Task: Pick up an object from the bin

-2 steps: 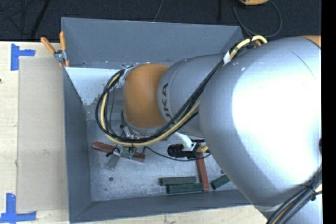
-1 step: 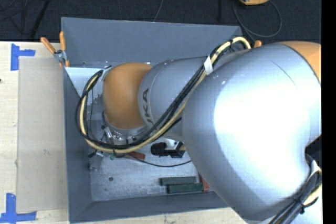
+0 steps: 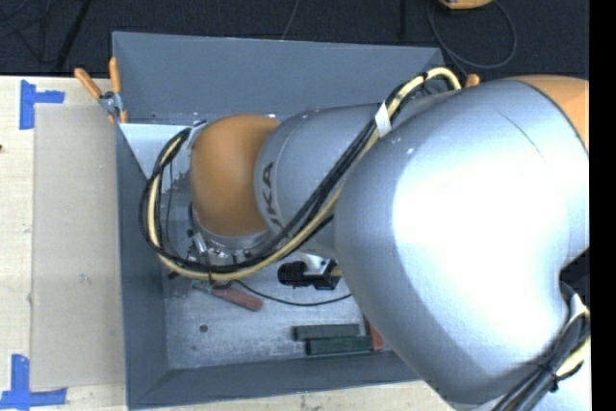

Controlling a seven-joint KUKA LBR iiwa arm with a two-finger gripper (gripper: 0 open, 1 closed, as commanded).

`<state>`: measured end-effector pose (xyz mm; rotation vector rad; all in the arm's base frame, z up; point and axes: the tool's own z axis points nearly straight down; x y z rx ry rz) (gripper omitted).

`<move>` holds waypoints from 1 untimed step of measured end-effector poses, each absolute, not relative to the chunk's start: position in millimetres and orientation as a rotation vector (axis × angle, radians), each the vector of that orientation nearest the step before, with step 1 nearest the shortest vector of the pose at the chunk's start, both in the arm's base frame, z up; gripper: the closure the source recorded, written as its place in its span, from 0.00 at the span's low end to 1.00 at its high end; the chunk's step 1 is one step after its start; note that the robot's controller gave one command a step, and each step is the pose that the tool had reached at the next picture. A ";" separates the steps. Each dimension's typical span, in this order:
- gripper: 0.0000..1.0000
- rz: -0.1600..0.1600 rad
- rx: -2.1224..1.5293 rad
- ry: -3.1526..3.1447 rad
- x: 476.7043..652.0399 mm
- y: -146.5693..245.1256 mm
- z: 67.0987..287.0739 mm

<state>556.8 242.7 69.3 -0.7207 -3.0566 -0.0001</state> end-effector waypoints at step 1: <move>1.00 -0.001 -0.723 -3.057 557.0 242.2 94.8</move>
Offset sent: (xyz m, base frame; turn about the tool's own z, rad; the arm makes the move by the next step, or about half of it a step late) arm -0.0001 0.0000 0.0250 0.0000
